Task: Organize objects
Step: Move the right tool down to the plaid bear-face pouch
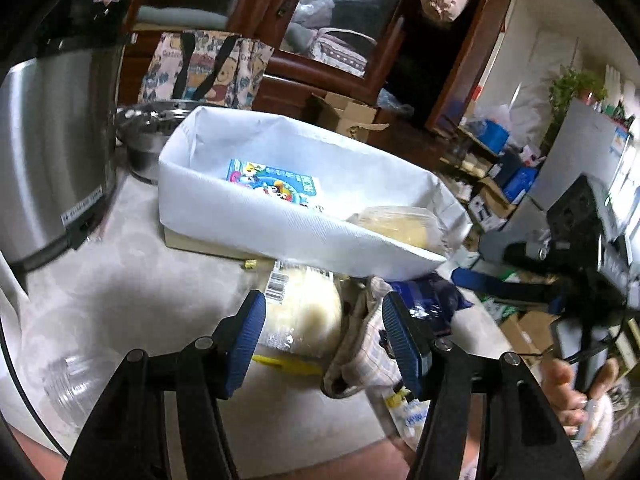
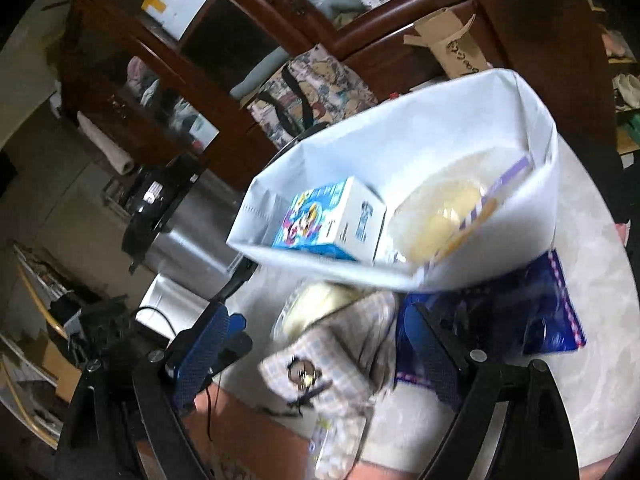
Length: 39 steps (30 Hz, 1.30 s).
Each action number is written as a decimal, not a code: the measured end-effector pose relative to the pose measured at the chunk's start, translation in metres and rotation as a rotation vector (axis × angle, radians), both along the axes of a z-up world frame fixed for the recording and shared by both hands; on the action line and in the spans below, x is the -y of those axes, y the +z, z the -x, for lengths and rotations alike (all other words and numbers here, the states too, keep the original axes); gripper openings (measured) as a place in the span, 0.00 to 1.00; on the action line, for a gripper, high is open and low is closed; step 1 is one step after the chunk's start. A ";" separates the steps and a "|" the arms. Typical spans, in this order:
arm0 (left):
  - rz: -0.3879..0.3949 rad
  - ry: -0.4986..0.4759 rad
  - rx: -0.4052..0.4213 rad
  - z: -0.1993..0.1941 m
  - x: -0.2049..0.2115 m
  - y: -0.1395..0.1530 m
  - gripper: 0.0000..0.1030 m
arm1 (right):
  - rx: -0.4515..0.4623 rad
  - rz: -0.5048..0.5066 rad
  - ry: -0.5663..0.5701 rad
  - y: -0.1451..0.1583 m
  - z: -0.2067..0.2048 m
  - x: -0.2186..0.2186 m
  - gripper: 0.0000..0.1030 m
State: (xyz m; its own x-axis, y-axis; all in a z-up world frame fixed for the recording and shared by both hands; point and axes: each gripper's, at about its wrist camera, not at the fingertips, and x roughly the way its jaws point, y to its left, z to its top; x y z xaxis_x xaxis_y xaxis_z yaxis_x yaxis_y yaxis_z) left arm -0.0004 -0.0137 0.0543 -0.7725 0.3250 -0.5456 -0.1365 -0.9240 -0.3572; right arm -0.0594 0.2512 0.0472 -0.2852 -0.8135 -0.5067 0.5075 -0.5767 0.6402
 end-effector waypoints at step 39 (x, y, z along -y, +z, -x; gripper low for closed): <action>-0.177 0.110 -0.062 -0.008 0.024 0.005 0.63 | -0.039 -0.106 0.096 -0.026 -0.027 0.032 0.38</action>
State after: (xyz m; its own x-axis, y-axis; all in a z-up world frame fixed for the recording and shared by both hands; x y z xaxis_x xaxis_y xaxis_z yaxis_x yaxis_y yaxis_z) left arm 0.0074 -0.0376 0.0595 -0.8389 0.3236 -0.4376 -0.0650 -0.8579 -0.5097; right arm -0.0327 0.2192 0.0208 -0.2297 -0.7807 -0.5811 0.5871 -0.5874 0.5570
